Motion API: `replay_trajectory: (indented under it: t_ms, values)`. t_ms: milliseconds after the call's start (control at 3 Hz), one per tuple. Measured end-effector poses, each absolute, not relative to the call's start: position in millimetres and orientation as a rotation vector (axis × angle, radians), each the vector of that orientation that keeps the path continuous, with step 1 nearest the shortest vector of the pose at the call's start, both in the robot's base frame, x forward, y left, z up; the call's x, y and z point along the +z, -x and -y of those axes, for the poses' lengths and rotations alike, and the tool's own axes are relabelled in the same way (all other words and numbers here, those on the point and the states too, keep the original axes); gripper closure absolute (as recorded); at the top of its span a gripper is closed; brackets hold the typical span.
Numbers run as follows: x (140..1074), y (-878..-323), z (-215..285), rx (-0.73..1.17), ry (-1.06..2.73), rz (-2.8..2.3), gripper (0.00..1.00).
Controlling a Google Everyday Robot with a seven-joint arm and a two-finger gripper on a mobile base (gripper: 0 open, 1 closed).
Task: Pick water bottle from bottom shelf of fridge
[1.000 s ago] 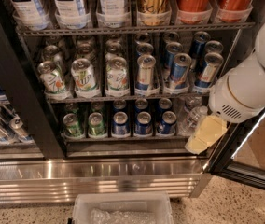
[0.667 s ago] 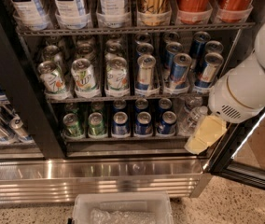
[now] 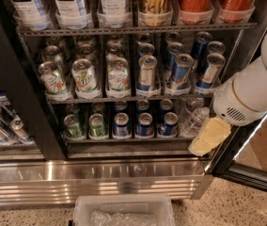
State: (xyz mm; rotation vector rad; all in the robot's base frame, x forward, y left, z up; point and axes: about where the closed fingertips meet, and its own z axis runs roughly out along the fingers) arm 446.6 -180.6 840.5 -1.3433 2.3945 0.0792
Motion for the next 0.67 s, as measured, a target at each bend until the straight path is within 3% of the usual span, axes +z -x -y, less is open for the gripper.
replay_trajectory:
  t_ms: [667]
  values:
    - [836.4,-444.9,180.1,0.086,1.342,-2.405,0.0]
